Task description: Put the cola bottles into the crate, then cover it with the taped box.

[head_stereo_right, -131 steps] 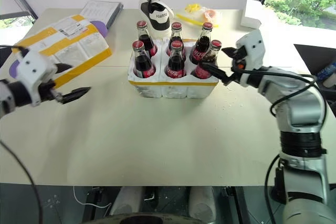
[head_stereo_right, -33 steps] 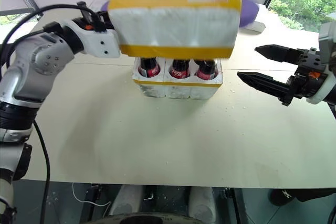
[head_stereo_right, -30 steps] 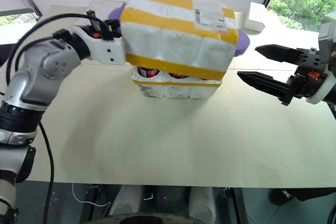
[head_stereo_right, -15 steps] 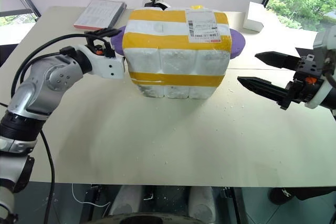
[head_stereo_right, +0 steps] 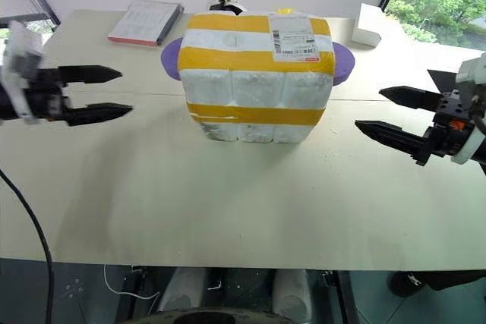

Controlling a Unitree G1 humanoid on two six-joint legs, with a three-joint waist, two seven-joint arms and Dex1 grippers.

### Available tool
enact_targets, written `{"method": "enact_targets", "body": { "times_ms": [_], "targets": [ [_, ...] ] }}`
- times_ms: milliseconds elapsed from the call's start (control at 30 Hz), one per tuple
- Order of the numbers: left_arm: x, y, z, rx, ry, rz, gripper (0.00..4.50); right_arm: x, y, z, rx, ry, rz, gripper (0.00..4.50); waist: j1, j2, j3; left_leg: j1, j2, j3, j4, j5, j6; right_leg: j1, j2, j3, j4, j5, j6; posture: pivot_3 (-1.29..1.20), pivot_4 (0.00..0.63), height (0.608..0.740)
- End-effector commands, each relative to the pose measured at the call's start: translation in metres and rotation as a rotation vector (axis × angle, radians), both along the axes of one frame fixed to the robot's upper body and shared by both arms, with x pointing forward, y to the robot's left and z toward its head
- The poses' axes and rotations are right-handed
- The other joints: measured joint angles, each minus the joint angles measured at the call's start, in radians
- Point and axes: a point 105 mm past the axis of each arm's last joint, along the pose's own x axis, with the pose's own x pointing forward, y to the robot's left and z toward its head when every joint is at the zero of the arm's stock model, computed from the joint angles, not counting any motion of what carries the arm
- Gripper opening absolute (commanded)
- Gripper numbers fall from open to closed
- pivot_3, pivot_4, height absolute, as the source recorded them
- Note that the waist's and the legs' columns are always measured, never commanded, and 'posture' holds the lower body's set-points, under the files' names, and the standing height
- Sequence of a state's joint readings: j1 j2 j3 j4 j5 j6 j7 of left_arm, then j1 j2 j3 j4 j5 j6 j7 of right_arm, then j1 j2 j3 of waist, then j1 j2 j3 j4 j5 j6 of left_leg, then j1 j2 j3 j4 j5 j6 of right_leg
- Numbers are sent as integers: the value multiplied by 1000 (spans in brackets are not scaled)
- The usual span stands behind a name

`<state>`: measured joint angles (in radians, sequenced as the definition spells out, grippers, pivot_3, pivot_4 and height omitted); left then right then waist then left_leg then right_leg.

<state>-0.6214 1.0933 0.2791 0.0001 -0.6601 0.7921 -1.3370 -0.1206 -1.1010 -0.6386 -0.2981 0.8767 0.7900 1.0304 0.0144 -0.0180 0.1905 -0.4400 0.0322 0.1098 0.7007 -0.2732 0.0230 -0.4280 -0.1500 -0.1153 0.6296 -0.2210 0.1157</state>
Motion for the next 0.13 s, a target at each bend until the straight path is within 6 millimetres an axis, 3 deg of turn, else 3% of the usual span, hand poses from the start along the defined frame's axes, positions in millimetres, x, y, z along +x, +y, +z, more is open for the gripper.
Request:
{"method": "enact_targets", "body": {
  "times_ms": [33, 133],
  "targets": [
    [-6, 3, 11, -7, 7, -44, 4292, -1, 0, 8, -38, -33, 20, 4500, -1, 0, 0, 0, 0, 0, 0, 0, 0, 0, 0, 0, 0, 0, 0, 0, 150, 740],
    [-4, 0, 0, 53, 19, -54, 4292, 1, 1, 6, -44, -31, 30, 4500, -1, 0, 0, 1, 0, 0, 0, 0, 0, 0, 0, 0, 0, 0, 0, 0, 150, 740]
  ]
}}
